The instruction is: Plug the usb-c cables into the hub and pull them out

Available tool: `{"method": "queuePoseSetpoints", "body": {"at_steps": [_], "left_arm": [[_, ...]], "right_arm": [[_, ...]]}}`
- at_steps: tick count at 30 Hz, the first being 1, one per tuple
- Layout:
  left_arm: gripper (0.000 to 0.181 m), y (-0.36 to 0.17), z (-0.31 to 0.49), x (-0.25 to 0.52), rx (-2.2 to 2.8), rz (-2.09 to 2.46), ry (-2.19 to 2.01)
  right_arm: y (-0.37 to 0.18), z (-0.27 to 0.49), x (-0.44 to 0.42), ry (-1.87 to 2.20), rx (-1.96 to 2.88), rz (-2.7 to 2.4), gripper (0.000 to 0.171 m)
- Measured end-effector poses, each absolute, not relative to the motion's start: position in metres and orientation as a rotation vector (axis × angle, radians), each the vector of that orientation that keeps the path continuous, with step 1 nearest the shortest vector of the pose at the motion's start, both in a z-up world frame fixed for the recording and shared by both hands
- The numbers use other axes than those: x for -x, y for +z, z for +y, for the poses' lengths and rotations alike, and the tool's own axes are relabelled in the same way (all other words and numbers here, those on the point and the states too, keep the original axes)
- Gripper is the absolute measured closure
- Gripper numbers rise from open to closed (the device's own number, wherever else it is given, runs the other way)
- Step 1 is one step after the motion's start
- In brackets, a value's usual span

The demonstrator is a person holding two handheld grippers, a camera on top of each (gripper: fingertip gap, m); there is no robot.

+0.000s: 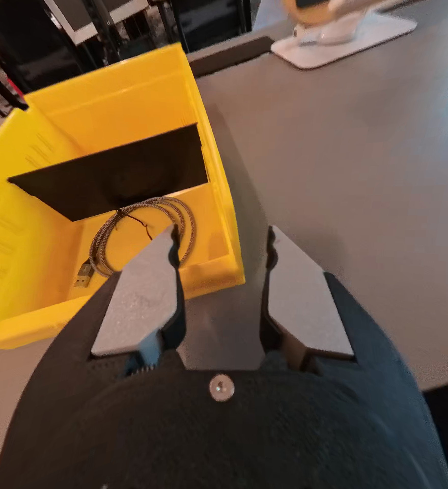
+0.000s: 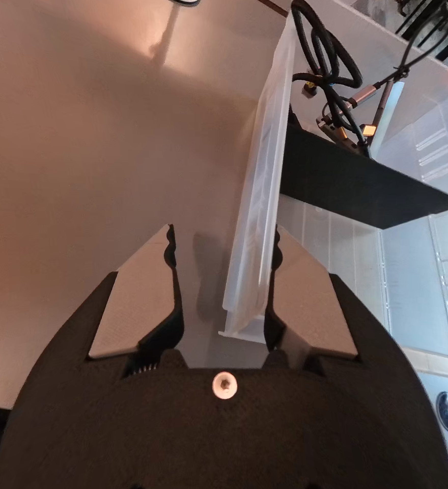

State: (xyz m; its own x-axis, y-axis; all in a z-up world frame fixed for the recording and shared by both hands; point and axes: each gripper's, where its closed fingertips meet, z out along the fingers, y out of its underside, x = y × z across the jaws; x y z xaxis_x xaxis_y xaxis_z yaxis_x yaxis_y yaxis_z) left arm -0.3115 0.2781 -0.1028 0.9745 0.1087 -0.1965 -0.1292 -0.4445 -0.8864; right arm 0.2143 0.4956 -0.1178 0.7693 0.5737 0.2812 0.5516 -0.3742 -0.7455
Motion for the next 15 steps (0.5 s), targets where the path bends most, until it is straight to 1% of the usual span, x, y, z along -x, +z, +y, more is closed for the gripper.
{"method": "queuePoseSetpoints", "body": {"at_steps": [3, 9, 12, 15], "left_arm": [[0.137, -0.112, 0.290, 0.322, 2.031, 0.045, 0.348], [0.140, -0.092, 0.304, 0.321, 1.987, 0.091, 0.373], [0.142, -0.096, 0.304, 0.320, 2.002, 0.084, 0.323], [0.138, -0.099, 0.302, 0.321, 2.003, 0.086, 0.317]], "right_arm": [[-0.118, 0.498, -0.209, 0.025, 2.071, -0.816, 0.102], [-0.118, 0.501, -0.200, 0.009, 2.083, -0.777, 0.103], [-0.118, 0.502, -0.198, 0.013, 2.083, -0.779, 0.103], [-0.118, 0.502, -0.197, 0.017, 2.068, -0.780, 0.101]]}}
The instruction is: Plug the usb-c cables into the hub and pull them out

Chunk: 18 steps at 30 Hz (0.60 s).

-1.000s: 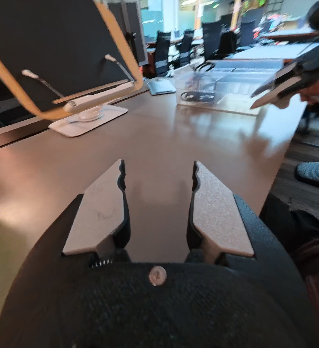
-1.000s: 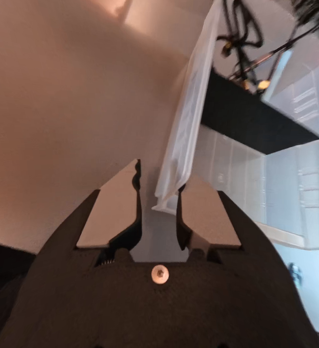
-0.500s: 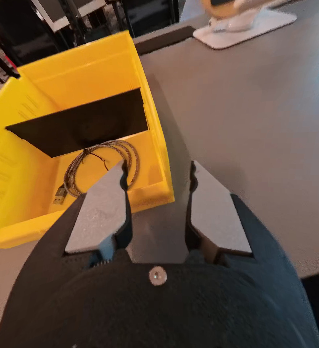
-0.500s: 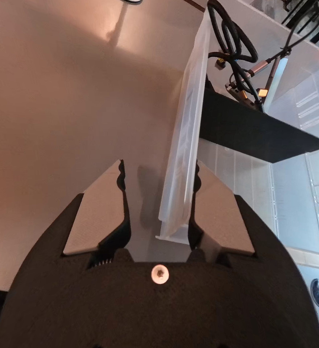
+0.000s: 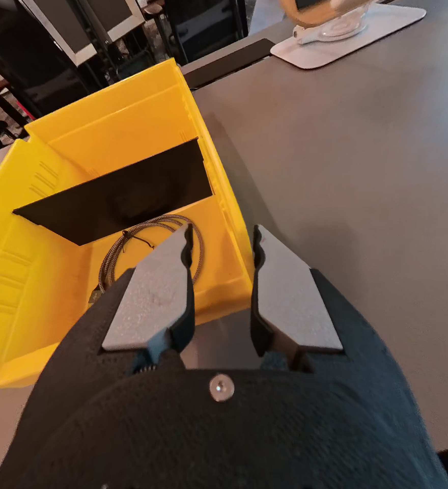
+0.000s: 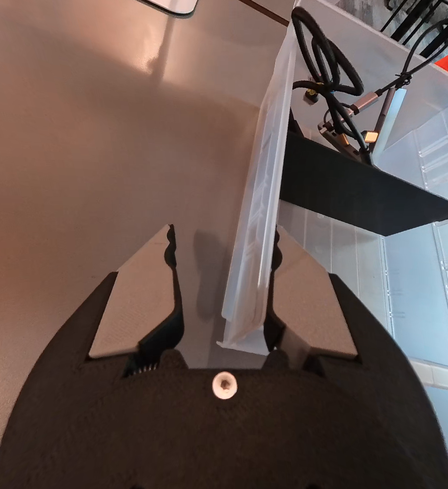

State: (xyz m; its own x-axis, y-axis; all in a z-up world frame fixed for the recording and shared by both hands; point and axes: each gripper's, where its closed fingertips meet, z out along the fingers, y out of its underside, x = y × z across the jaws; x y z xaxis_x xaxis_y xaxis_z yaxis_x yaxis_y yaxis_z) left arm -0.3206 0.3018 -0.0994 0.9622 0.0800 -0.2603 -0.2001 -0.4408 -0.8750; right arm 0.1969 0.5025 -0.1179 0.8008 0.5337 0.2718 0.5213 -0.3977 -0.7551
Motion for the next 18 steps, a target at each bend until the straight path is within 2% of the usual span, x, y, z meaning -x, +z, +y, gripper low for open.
{"method": "queuePoseSetpoints", "body": {"at_steps": [11, 14, 15, 16, 17, 18], "left_arm": [[0.136, -0.103, 0.301, 0.322, 2.024, 0.096, 0.324], [0.131, -0.105, 0.301, 0.325, 2.033, 0.090, 0.338], [0.129, -0.107, 0.301, 0.327, 2.040, 0.087, 0.352], [0.127, -0.109, 0.300, 0.329, 2.047, 0.083, 0.361], [0.125, -0.111, 0.301, 0.330, 2.051, 0.077, 0.369], [0.124, -0.113, 0.301, 0.332, 2.058, 0.070, 0.381]], "right_arm": [[-0.121, 0.505, -0.195, 0.013, 2.048, -0.804, 0.092], [-0.122, 0.506, -0.196, 0.006, 2.044, -0.813, 0.091], [-0.123, 0.508, -0.198, -0.013, 2.044, -0.813, 0.094], [-0.123, 0.510, -0.202, -0.040, 2.039, -0.810, 0.105], [-0.121, 0.512, -0.206, -0.072, 2.026, -0.811, 0.123], [-0.117, 0.513, -0.210, -0.114, 2.003, -0.812, 0.151]]}}
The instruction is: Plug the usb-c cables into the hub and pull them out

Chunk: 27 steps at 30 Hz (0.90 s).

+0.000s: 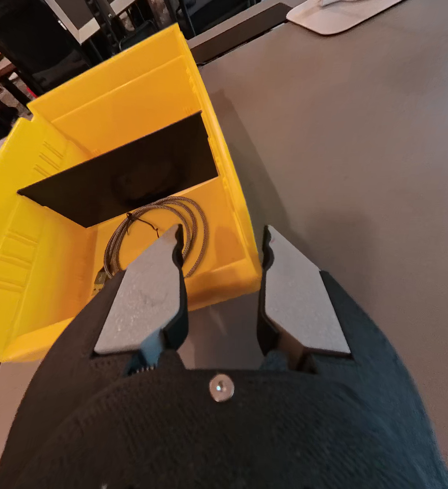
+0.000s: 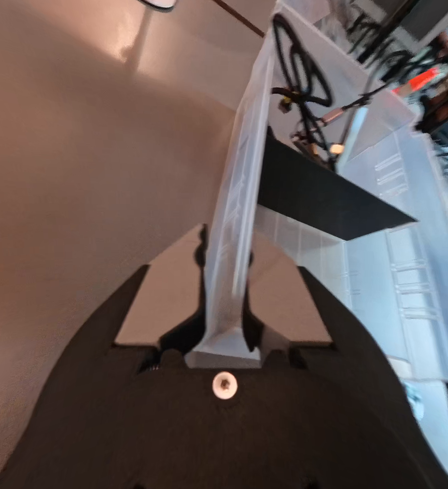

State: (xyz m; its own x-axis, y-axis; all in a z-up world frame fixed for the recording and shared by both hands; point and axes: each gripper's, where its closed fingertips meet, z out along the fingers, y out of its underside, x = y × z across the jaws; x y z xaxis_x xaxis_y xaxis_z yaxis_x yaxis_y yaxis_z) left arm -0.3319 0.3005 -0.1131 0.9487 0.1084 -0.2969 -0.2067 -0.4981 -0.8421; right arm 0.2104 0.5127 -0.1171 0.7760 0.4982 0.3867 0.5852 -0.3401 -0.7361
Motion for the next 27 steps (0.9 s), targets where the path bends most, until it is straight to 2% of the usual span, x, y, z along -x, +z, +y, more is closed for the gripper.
{"method": "queuePoseSetpoints", "body": {"at_steps": [1, 5, 12, 16, 22, 27], "left_arm": [[0.126, -0.114, 0.300, 0.333, 2.058, 0.074, 0.398], [0.175, -0.110, 0.300, 0.329, 2.030, 0.145, 0.466], [0.177, -0.102, 0.293, 0.341, 2.021, 0.167, 0.475], [0.177, -0.079, 0.286, 0.353, 1.991, 0.153, 0.462], [0.177, -0.022, 0.281, 0.338, 1.833, 0.129, 0.442], [0.177, 0.024, 0.268, 0.306, 1.684, 0.173, 0.469]], "right_arm": [[-0.113, 0.513, -0.215, -0.148, 1.986, -0.809, 0.161], [-0.109, 0.508, -0.217, -0.097, 1.970, -0.795, 0.166], [-0.110, 0.494, -0.205, -0.075, 2.007, -0.796, 0.166], [-0.110, 0.473, -0.176, -0.018, 2.030, -0.792, 0.165], [-0.112, 0.432, -0.069, 0.206, 2.046, -0.897, 0.143], [-0.107, 0.368, 0.091, 0.568, 1.919, -1.066, 0.108]]}}
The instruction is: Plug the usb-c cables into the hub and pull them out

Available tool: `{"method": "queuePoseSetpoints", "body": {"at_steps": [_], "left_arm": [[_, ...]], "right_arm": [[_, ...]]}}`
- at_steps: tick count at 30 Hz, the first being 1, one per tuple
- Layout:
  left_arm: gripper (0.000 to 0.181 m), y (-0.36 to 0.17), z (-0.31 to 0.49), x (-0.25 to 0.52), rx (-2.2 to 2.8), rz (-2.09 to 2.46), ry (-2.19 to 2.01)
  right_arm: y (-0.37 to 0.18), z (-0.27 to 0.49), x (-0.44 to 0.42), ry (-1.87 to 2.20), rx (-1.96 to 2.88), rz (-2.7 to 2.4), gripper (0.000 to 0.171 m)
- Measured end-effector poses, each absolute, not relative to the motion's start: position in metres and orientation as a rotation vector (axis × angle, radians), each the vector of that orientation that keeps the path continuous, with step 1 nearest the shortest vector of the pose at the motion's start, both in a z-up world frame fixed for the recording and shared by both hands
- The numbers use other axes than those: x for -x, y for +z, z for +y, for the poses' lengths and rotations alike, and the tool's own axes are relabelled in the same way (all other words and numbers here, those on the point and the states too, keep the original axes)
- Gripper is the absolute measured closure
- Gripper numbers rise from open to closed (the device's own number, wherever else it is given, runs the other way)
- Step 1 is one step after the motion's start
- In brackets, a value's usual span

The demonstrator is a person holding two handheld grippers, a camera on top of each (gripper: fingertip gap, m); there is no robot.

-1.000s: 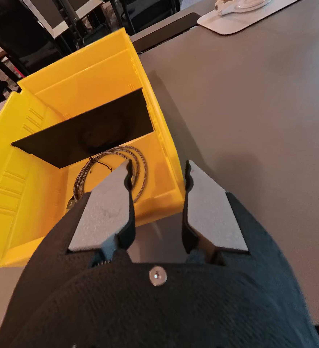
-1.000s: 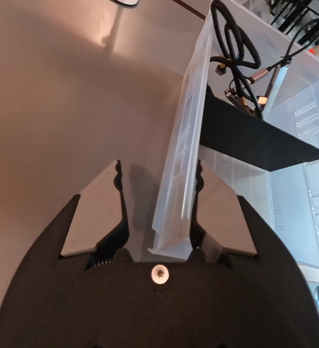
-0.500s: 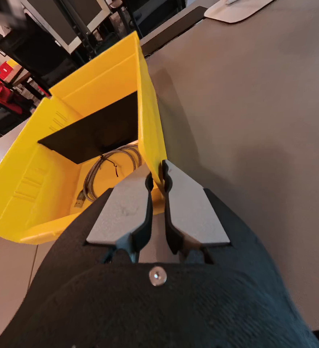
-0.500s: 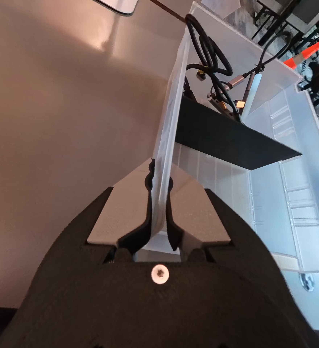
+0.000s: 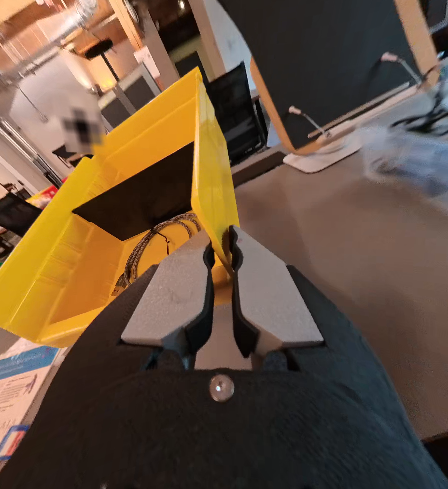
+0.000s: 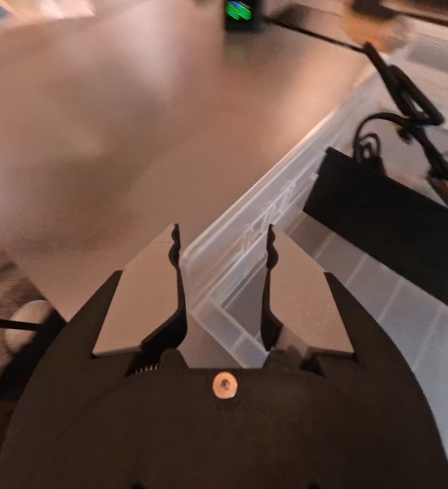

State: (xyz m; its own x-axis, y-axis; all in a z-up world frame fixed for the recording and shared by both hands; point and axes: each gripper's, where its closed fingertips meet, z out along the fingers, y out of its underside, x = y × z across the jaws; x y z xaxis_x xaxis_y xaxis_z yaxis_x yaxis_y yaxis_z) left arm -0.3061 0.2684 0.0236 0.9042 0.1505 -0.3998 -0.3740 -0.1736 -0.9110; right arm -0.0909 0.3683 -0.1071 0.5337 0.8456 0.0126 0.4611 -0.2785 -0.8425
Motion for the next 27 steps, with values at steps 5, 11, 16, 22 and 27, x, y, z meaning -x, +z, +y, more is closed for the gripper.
{"method": "queuePoseSetpoints", "body": {"at_steps": [5, 11, 16, 22, 27], "left_arm": [[0.176, 0.048, 0.251, 0.294, 1.599, 0.194, 0.494], [0.177, 0.074, 0.231, 0.277, 1.517, 0.224, 0.503], [0.177, 0.083, 0.235, 0.200, 1.443, 0.422, 0.409], [0.176, 0.057, 0.245, 0.086, 1.404, 0.682, 0.188], [0.176, 0.021, 0.273, 0.007, 1.438, 0.816, 0.075]], "right_arm": [[-0.073, 0.282, 0.223, 0.789, 1.728, -1.233, 0.086], [-0.021, 0.239, 0.205, 0.824, 1.496, -1.363, 0.080], [0.042, 0.272, 0.138, 0.902, 1.450, -1.298, 0.082], [0.077, 0.377, -0.015, 0.554, 1.569, -1.003, 0.103], [0.091, 0.425, -0.116, 0.428, 1.626, -0.752, 0.099]]}}
